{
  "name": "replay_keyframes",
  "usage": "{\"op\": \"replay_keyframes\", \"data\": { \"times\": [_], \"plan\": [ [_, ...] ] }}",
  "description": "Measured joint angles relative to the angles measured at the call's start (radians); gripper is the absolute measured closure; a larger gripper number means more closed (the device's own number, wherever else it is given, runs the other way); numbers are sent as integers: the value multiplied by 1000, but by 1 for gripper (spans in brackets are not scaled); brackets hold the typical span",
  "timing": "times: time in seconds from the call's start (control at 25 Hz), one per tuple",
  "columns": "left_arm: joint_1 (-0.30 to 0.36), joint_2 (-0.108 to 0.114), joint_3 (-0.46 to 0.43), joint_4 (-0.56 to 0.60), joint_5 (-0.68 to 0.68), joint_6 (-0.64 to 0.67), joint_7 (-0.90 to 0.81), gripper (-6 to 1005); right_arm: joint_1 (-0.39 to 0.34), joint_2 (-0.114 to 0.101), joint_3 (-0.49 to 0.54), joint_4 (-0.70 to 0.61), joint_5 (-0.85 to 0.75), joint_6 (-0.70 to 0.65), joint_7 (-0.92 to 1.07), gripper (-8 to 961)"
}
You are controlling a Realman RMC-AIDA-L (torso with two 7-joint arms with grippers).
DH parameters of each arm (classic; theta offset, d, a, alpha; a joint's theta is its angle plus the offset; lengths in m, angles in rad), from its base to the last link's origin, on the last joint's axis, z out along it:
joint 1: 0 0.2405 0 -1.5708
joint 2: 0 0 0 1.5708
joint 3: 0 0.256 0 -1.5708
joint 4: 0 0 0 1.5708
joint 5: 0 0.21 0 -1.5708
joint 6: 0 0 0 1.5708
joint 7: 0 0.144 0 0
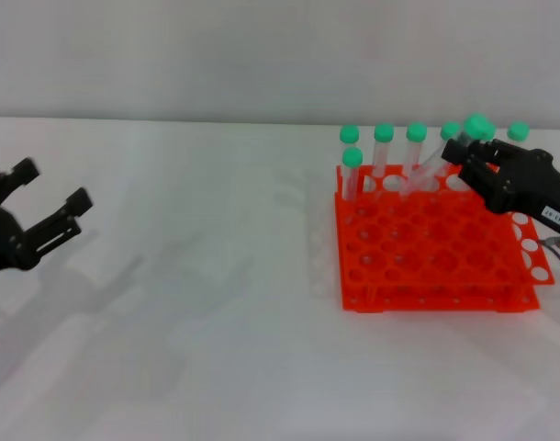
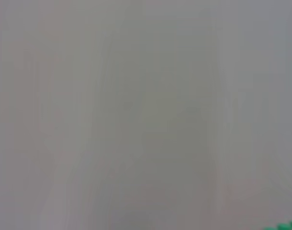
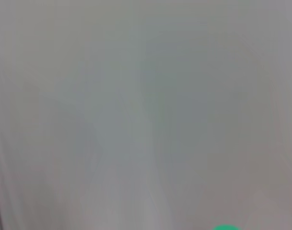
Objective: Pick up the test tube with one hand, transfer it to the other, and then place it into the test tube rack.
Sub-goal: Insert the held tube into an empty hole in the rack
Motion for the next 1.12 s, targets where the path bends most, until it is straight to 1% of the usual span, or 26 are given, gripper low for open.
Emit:
{"op": "replay_keyframes", "data": {
  "times": [0.12, 0.16, 0.2, 0.28, 0.4, 0.52, 0.68, 0.96, 1.12],
  "plan": [
    [61, 0, -1, 88, -64, -21, 73, 106, 2, 3, -4, -1, 20, 30, -23, 747],
    [61, 0, -1, 88, -64, -21, 73, 106, 4, 5, -6, -1, 24, 44, -30, 747],
    [92, -1, -1, 145, -92, -40, 125, 106, 5, 6, -7, -1, 24, 52, -34, 747],
    [109, 0, -1, 183, -106, -55, 164, 106, 9, 7, -9, 0, 24, 59, -36, 747],
    [117, 0, -2, 220, -110, -79, 183, 106, 16, 7, -11, 6, 21, 61, -36, 747],
    [122, 0, -2, 243, -110, -91, 193, 106, 29, 7, -41, 7, 20, 85, -37, 748],
    [128, -2, -2, 254, -110, -94, 200, 106, 57, 8, -85, 6, 24, 131, -37, 748],
    [131, -2, -2, 275, -107, -112, 205, 106, 82, 8, -94, 5, 26, 148, -38, 747],
    [133, -2, -2, 287, -106, -115, 209, 106, 95, 8, -132, 2, 26, 191, -38, 747]
  ]
}}
